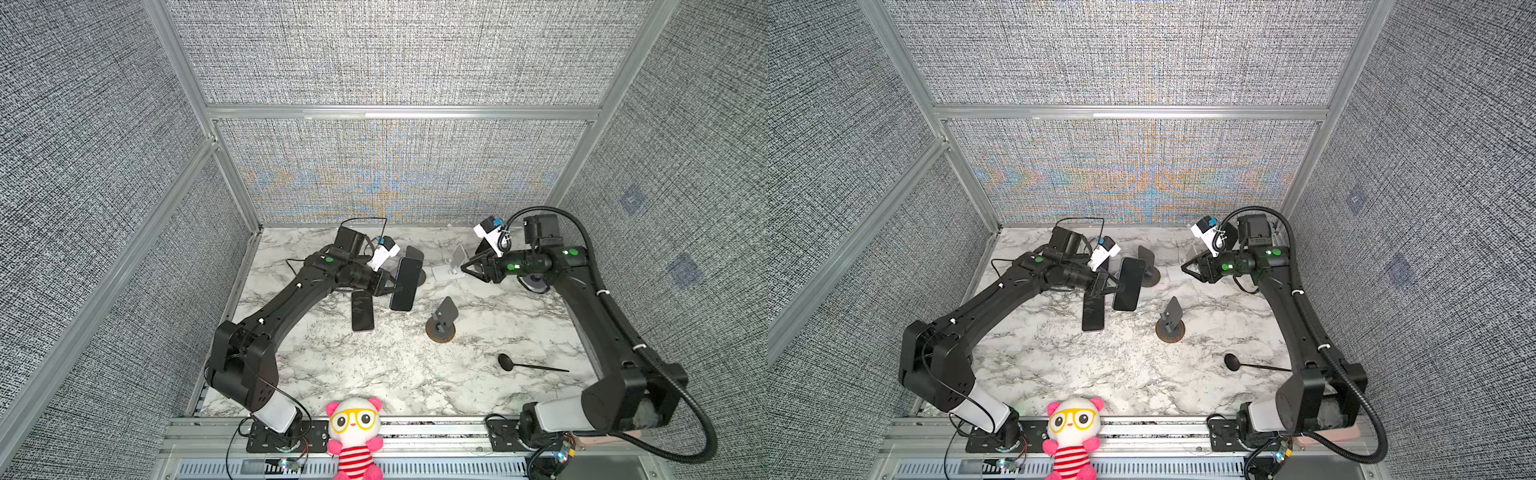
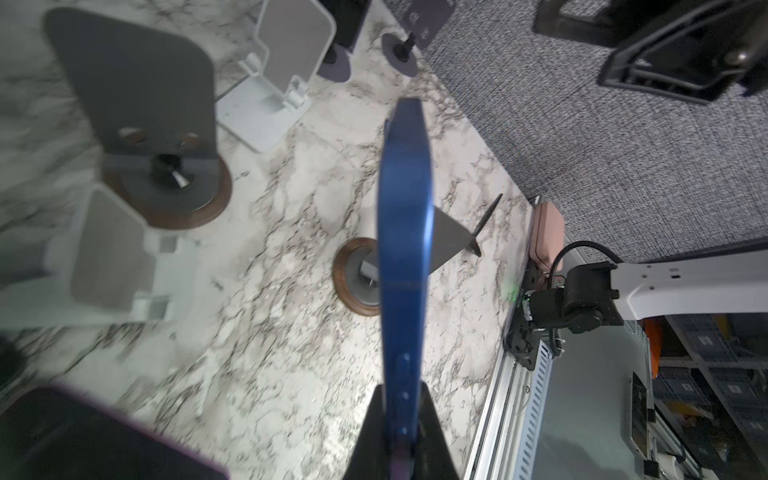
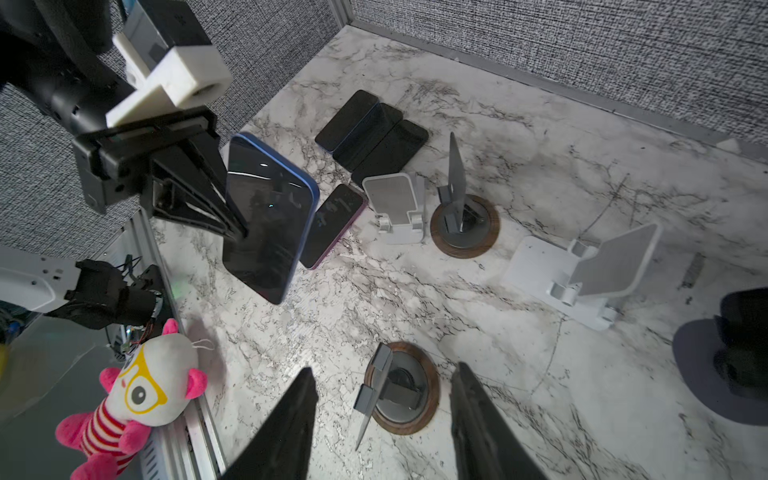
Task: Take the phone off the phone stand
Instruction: 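Open right gripper and draw right arm back while left gripper carries the phone down, then lower the blue-edged phone flat beside the purple-edged phone and open left gripper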
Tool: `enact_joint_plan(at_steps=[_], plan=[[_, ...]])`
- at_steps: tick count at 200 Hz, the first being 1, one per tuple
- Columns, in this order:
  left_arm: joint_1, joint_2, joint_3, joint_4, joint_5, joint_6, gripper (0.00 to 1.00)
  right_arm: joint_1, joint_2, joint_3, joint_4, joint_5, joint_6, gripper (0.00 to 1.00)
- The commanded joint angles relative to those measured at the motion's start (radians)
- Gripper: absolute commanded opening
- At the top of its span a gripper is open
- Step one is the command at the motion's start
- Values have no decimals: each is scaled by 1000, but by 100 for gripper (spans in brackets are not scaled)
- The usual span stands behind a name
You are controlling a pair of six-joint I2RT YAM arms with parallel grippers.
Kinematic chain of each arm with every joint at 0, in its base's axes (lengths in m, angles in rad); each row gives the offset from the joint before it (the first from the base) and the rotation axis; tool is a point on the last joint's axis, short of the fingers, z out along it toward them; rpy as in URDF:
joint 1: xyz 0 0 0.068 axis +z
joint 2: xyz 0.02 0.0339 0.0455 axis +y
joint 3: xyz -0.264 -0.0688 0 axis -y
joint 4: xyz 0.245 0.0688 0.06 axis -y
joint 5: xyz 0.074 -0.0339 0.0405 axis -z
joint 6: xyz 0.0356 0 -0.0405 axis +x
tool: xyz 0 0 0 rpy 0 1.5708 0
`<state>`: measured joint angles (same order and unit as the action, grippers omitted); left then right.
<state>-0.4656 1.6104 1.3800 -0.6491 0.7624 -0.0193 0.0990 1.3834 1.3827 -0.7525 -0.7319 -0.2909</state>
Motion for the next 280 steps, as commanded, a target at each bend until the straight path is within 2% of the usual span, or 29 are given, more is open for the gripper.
enact_joint_plan(at_steps=[1,37,67,90,113,157,202,280], plan=[[63,14,22,-271,-56,80,0,1,-47,-48,103,36,56,48],[218,11,5,-418,-47,120,0,1,-128,-132,142,67,99,48],[328,1,-25,-461,-57,136,0,1,-205,-194,156,84,121,48],[392,62,-30,-475,-157,158,0,1,-243,-243,158,103,128,48],[436,141,-22,-467,-150,175,0,-2,-252,-243,102,173,93,48],[461,228,27,-431,-182,139,0,-11,-295,-254,48,221,72,48],[462,322,54,-426,-150,136,0,-13,-300,-272,79,209,109,48],[462,403,39,-372,-105,114,0,-12,-282,-247,102,174,144,48]])
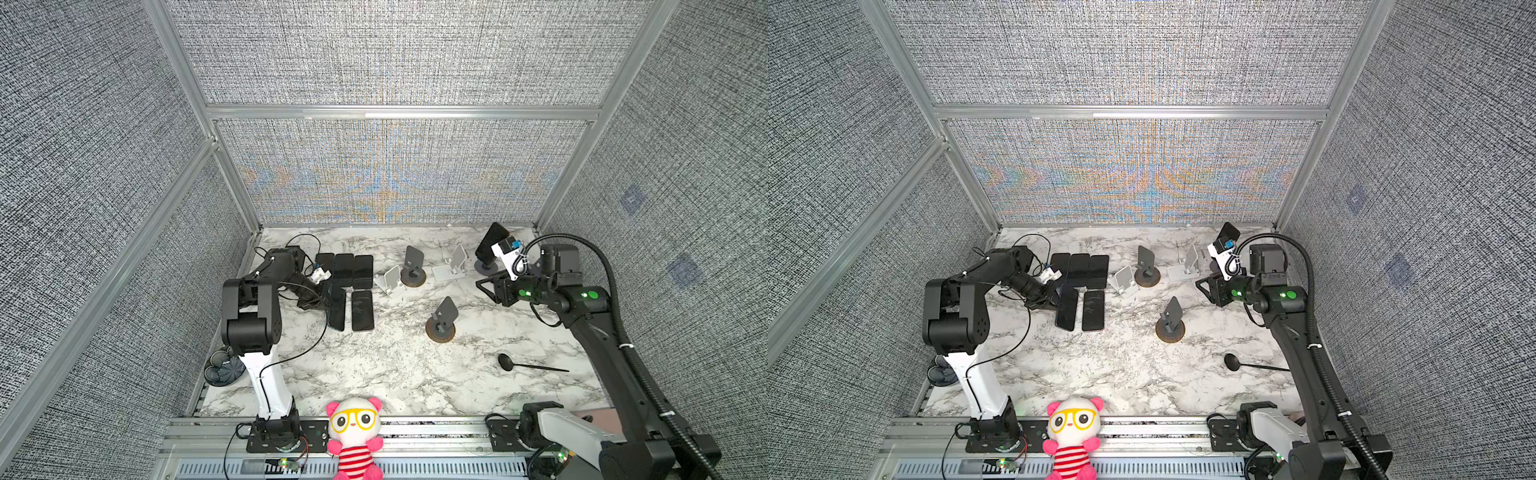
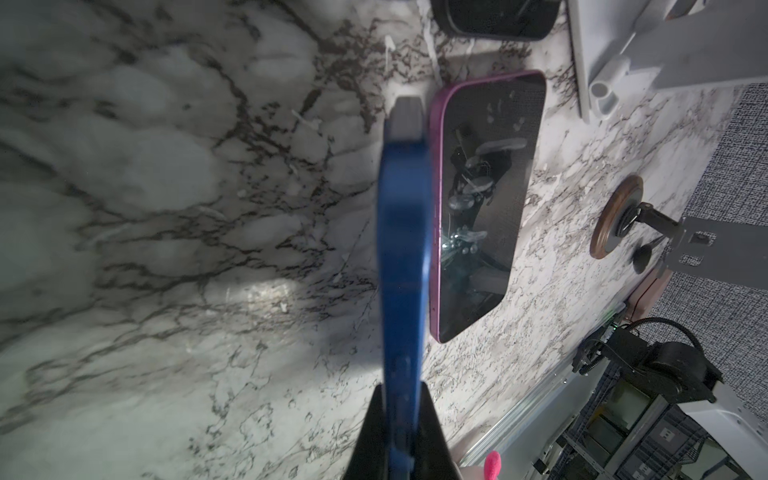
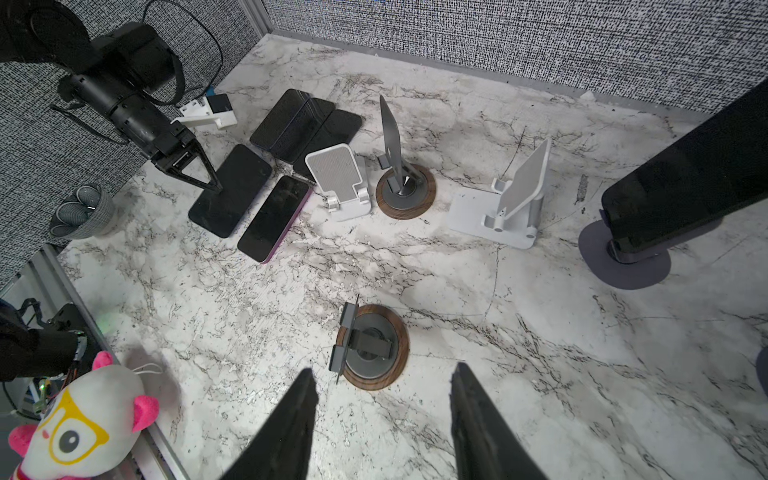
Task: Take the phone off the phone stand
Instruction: 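Lower the blue-edged phone flat beside the purple-edged phone and open left gripper, then raise left gripper away from the flat phones while right arm moves toward the stands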
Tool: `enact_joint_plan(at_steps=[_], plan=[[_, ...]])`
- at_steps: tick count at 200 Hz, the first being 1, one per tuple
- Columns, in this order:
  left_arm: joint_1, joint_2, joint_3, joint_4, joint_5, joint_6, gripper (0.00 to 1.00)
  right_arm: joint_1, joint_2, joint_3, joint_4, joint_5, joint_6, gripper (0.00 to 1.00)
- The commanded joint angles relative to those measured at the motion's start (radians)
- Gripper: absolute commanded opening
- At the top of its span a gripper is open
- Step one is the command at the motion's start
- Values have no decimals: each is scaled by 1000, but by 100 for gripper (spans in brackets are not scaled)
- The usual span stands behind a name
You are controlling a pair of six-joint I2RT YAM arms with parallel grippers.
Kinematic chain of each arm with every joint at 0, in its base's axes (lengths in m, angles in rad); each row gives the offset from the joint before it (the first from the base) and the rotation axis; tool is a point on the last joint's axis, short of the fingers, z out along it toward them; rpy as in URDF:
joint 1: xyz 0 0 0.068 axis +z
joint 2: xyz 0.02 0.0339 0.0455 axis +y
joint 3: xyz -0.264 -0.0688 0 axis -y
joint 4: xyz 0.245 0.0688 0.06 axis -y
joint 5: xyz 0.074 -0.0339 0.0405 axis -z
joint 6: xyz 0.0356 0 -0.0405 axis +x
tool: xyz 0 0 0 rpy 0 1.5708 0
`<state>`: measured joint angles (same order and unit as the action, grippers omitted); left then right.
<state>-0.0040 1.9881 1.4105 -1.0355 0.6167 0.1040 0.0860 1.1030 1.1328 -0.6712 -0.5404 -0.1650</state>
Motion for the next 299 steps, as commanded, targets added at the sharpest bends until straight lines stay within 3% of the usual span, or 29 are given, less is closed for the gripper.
enact_joint_plan(at_steps=[1,79,144,259,282,291,299], plan=[[1,27,8,14,40,-8,0,1,-2,3,22,-18,18,48],[0,78,16,31,32,-34,0,1,-28,-28,16,-11,18,48],[0,115,22,38,-12,-72,33,1,-50,-39,-9,2,2,48],[1,95,22,56,-14,-83,43,0,-76,-58,9,14,15,48],[1,85,24,58,-1,-84,45,0,-82,-56,26,61,44,48],[1,75,24,60,0,-86,47,0,-86,-56,30,86,56,48],[0,67,24,60,-7,-89,55,0,-89,-54,35,104,65,48]])
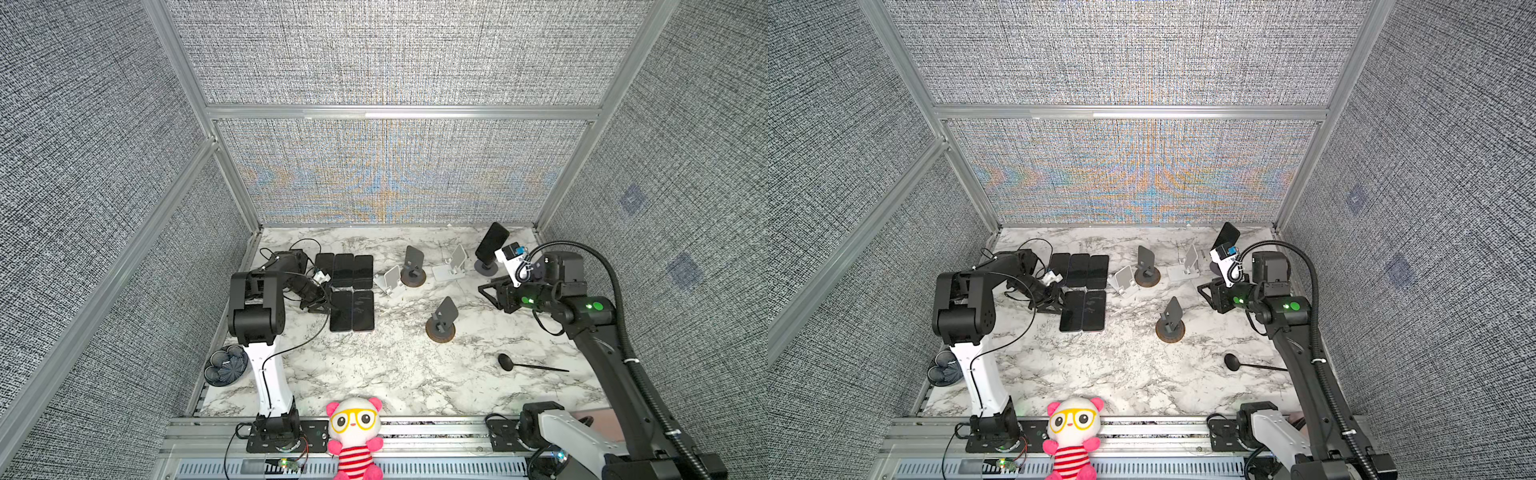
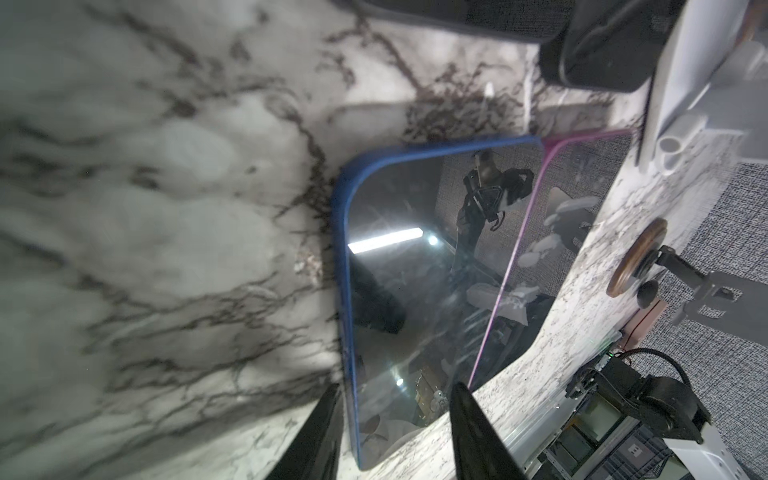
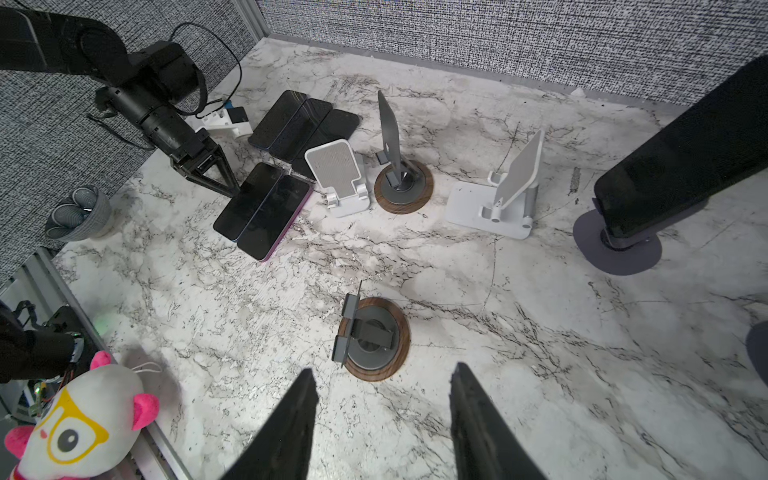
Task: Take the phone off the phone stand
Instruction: 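Raise left gripper away from the flat phones while right arm moves toward the stands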
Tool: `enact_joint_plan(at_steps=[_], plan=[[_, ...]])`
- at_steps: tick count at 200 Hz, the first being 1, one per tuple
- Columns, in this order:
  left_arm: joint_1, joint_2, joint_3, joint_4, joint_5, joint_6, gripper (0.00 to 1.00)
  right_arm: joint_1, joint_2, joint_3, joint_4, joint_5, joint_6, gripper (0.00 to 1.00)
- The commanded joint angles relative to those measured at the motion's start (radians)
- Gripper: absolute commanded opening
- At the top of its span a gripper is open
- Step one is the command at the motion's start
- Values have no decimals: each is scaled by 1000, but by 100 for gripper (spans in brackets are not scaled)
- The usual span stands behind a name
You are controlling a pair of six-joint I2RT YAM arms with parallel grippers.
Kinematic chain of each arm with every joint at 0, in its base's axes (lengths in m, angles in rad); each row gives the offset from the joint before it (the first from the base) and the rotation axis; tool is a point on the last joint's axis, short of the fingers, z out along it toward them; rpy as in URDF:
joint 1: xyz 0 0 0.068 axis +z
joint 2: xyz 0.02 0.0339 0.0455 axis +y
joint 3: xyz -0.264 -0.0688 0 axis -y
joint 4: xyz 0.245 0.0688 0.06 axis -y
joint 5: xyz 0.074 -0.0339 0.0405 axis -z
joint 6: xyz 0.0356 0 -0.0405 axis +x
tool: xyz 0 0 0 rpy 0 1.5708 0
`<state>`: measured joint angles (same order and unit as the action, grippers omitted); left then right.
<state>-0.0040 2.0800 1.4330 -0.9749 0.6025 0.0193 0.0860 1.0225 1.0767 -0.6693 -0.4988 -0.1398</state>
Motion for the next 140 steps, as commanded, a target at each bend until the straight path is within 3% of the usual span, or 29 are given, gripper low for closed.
enact_joint_plan(at_steps=[1,33,53,72,124,140], plan=[[0,-25,0,-1,5,-5,56,0,-8,2,34,63,41,48],[0,-67,4,-8,-15,-19,73,-1,1,22,37,119,94,48],[1,-120,2,-1,-19,-24,82,-1,3,22,40,217,140,48],[0,-170,-12,16,-23,-28,98,-5,-13,16,32,325,162,48],[0,-296,-58,146,-39,-102,98,-53,12,83,-47,428,137,48],[-1,-352,-81,188,-44,-95,98,-89,36,109,-53,416,128,55]])
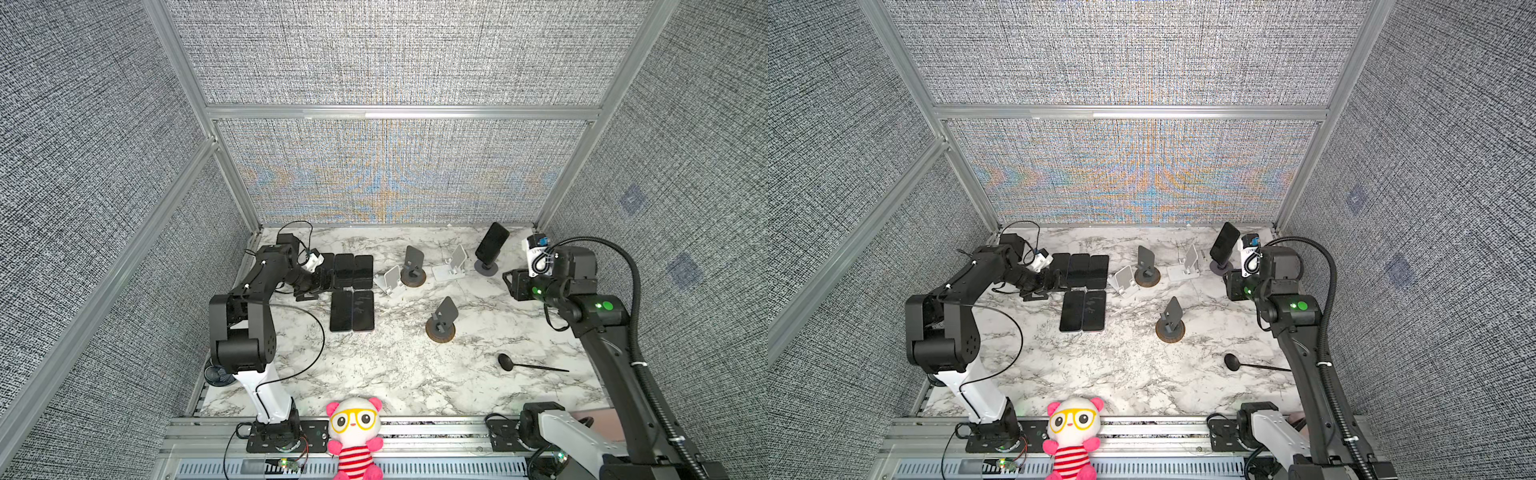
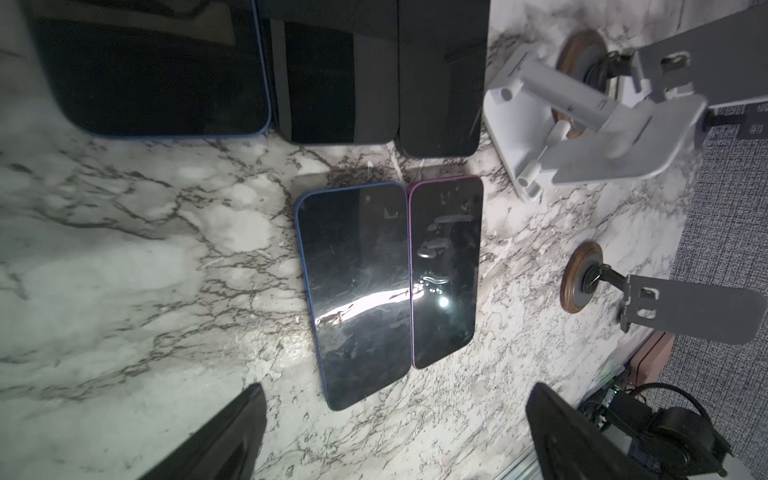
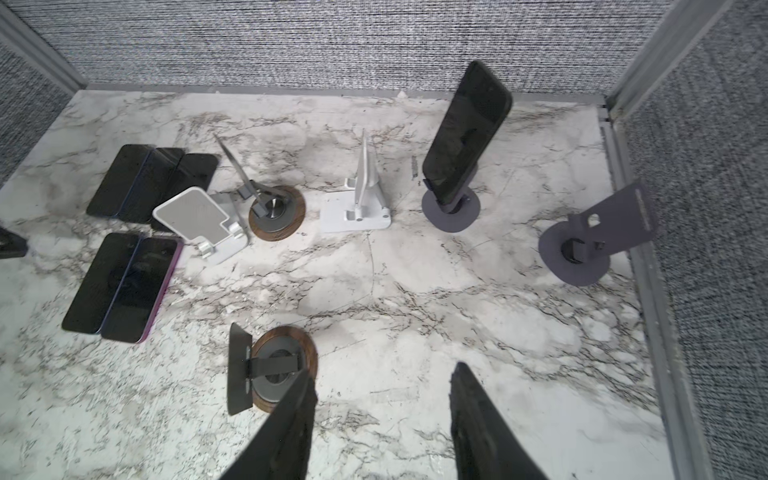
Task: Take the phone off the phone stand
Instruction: 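Raise left gripper away from the flat phones while right arm moves toward the stands, then reach right gripper to the black phone on the purple disc stand and close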
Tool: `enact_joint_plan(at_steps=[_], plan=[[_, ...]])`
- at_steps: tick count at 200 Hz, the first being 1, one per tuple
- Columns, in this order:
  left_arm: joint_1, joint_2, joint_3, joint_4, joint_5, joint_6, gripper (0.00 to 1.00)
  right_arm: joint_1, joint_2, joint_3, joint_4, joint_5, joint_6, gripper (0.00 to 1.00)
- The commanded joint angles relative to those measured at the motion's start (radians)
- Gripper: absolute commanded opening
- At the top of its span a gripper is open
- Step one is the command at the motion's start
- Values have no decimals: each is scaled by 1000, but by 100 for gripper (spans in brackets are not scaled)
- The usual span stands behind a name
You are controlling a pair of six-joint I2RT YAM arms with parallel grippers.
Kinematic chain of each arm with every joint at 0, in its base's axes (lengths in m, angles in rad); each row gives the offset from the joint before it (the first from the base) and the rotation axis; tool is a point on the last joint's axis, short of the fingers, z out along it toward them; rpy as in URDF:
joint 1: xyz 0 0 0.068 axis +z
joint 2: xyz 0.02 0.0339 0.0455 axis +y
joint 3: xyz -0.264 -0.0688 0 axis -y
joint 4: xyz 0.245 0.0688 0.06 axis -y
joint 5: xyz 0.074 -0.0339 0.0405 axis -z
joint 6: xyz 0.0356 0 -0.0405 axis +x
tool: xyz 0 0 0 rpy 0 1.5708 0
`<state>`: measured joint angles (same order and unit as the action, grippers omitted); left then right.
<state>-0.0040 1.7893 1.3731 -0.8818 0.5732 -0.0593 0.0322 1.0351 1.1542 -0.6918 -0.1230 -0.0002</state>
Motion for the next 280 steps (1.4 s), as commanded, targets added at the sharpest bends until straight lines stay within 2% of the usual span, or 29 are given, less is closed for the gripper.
enact_joint_plan(at_steps=[1,21,69,114,132,185,205,241,280], plan=[[-2,-65,-22,96,-16,-16,98,-37,24,33,-30,39,-13,55],[-5,-120,-46,132,-23,3,98,-83,67,72,-31,7,-28,59],[-10,-212,-143,298,-24,-48,98,-158,221,174,-19,-45,-71,64],[-33,-270,-183,336,-34,48,98,-218,341,262,-11,-110,-89,64],[-37,-277,-189,349,-26,29,98,-237,367,259,53,-160,-62,64],[-64,-271,-164,302,-25,35,98,-239,519,308,167,-229,-44,64],[-65,-266,-161,301,-8,11,98,-239,598,355,197,-249,-35,59],[-68,-244,-158,298,26,-10,98,-233,727,407,283,-359,-7,55],[-67,-210,-154,310,96,-36,98,-215,806,398,392,-333,28,53]])
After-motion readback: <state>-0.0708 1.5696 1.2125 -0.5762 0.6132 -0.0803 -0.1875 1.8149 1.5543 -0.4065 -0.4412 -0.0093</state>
